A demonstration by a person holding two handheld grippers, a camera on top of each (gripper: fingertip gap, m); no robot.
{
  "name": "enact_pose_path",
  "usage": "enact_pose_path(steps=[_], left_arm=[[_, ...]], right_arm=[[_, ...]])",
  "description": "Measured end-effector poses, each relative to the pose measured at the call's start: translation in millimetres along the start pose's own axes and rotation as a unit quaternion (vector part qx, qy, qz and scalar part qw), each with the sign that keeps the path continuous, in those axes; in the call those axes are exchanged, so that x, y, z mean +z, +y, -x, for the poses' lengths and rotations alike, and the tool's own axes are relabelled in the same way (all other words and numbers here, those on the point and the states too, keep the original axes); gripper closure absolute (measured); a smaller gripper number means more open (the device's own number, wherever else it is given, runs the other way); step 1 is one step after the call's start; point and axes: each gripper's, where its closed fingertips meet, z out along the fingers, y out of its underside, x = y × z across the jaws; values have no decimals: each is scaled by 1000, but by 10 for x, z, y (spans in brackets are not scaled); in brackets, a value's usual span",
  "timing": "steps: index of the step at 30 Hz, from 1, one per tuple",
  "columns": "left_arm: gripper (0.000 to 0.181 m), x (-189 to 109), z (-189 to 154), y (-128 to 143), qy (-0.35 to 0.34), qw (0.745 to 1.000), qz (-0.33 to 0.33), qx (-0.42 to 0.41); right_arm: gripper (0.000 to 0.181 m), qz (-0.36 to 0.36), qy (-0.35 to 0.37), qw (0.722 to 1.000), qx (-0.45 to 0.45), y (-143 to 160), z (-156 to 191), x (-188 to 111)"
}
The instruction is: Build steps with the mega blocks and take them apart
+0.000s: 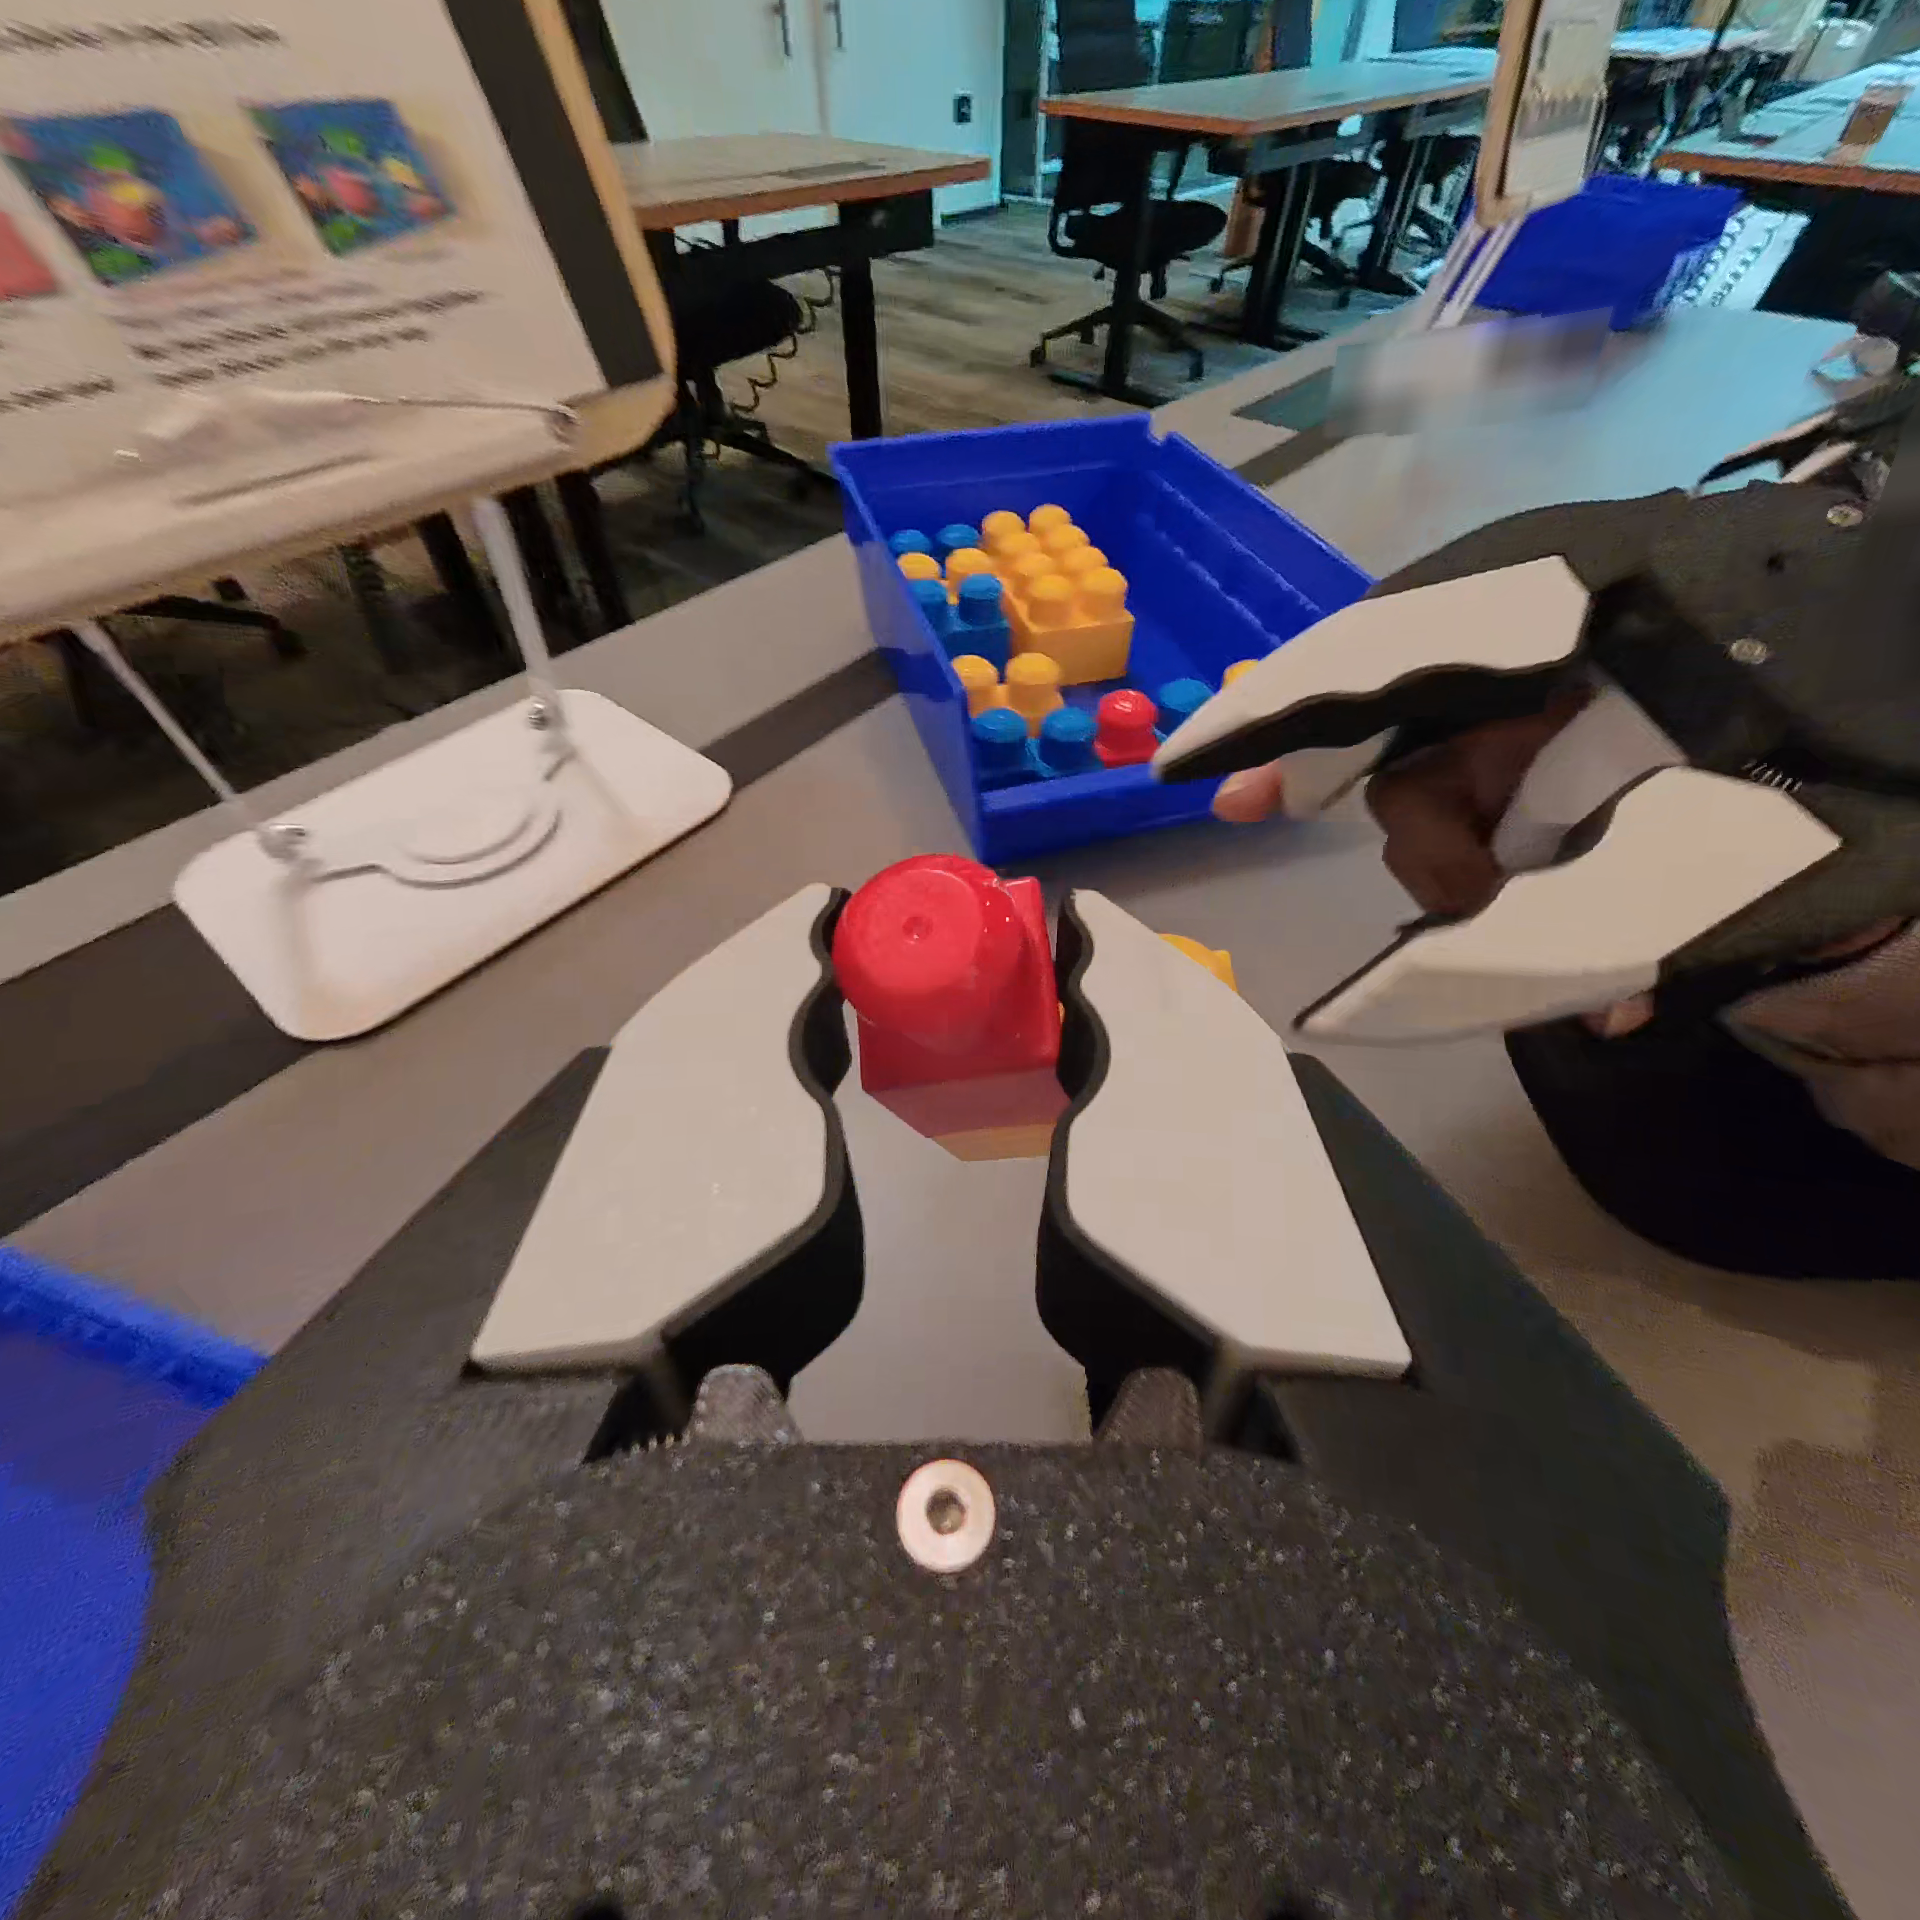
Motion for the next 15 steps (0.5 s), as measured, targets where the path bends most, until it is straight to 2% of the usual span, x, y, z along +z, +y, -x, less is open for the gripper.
enact_pose_path(steps=[2,6,10,11,12,15], left_arm=[[144,77,-101,39,2,1000,1,-1],[144,136,-114,63,-14,1000,-6,-7],[144,164,-72,28,-19,999,-19,-18],[144,167,-124,8,-5,999,-23,-31],[144,166,-164,-19,1,999,-31,-39],[143,106,-244,-151,16,997,-78,-6]], right_arm=[[122,28,-9,1000,-11,95,113,92],[127,55,-23,998,-14,232,244,182],[119,82,-21,996,10,306,362,285],[125,97,3,995,15,357,319,316],[138,108,37,993,3,409,243,329],[143,87,63,994,-22,360,145,282]])
